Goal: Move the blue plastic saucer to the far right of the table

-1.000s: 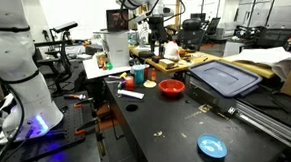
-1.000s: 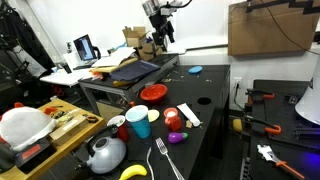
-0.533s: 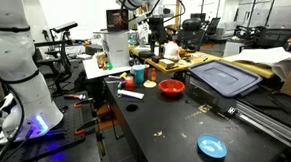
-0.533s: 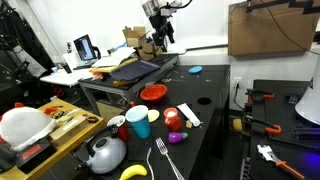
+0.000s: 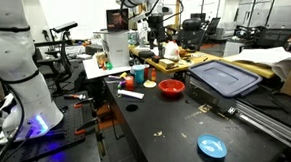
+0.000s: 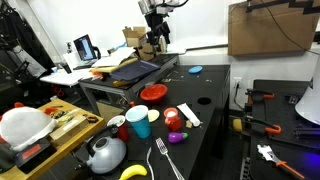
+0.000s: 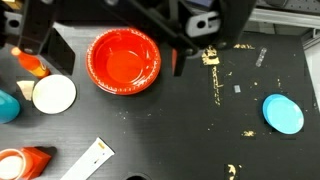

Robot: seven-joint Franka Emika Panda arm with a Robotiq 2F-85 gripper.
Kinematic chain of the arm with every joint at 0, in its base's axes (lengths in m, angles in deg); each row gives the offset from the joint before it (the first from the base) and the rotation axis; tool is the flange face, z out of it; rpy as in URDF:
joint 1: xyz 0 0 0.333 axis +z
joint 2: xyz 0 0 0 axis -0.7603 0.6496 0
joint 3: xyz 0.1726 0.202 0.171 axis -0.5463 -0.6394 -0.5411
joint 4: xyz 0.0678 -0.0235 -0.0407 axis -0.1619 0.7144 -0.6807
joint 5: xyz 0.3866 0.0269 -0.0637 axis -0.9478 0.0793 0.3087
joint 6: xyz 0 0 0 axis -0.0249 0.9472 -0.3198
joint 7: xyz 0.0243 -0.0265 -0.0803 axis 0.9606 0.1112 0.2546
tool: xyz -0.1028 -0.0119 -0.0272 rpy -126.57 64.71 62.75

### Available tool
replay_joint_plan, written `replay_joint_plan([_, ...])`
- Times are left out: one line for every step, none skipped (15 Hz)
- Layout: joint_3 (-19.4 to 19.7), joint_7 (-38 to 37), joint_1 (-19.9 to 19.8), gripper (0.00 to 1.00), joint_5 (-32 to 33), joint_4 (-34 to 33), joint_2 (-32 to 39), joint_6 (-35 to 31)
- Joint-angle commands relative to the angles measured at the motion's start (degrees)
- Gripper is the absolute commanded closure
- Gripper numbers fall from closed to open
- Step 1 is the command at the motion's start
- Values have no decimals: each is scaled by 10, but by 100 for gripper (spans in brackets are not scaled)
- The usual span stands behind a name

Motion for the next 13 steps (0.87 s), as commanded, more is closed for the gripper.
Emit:
replay_joint_plan([-11, 3, -7, 0, -39, -4, -17, 4])
replay_joint_plan([-12, 2, -6, 0, -45, -4, -20, 5])
replay_joint_plan([-14, 6, -7, 0, -61, -4, -24, 8])
replay_joint_plan([-14, 7, -8, 0, -71, -4, -28, 10])
replay_joint_plan([-14, 6, -8, 0, -79, -3, -33, 11])
replay_joint_plan([-14, 10, -9, 0, -91, -3, -38, 12])
replay_joint_plan([-14, 11, -9, 0, -100, -2, -43, 13])
replay_joint_plan([-14, 13, -9, 0, -107, -1, -50, 12])
replay_joint_plan([-14, 9, -8, 0, -104, 2, -56, 10])
replay_joint_plan([-15, 6, -6, 0, -102, 4, -60, 14])
replay_joint_plan([-13, 1, -6, 0, -93, -8, -38, 3])
replay_joint_plan([-13, 1, -6, 0, -93, -8, -40, 3])
replay_joint_plan([-13, 1, -6, 0, -93, -8, -40, 3])
